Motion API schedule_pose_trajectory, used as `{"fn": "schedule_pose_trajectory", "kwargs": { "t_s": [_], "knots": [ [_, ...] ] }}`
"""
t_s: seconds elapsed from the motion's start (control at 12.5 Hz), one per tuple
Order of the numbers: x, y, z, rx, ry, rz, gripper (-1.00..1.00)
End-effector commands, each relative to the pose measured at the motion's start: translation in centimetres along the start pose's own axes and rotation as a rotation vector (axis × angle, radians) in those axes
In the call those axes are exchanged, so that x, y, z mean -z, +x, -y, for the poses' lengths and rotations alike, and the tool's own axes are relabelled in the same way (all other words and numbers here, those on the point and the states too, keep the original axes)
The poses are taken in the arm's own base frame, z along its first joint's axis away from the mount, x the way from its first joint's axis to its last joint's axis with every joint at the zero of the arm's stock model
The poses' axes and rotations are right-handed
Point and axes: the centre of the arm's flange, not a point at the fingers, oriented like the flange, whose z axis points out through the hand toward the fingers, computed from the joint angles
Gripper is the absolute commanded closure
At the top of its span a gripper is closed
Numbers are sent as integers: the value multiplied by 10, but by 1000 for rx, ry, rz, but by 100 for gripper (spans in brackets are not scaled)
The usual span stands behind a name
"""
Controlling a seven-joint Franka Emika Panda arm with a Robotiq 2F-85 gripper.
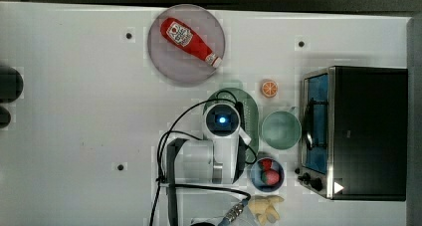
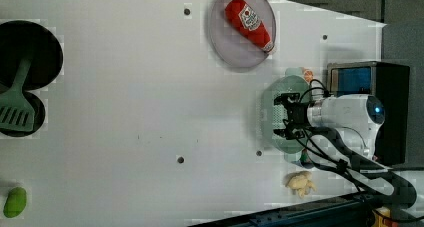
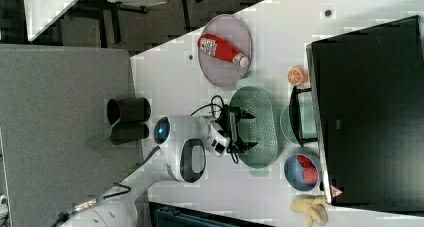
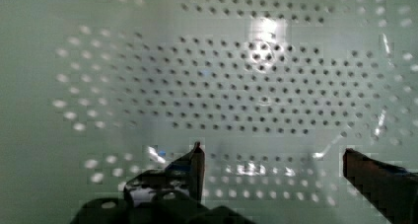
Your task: Drag strainer right to left.
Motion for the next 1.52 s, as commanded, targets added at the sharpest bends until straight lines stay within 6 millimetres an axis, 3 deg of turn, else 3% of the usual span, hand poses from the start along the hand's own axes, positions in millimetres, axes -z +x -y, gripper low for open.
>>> {"fn": "schedule_pose_trajectory", "kwargs": {
  "t_s": [0.08, 0.64, 1.04, 1.52],
  "knots": [
    [9, -34, 9, -40, 21, 2, -100],
    [9, -97, 8, 19, 22, 8, -100],
    [12, -160, 1, -73, 28, 14, -100],
    [12, -228, -2, -61, 40, 25, -100]
  ]
}}
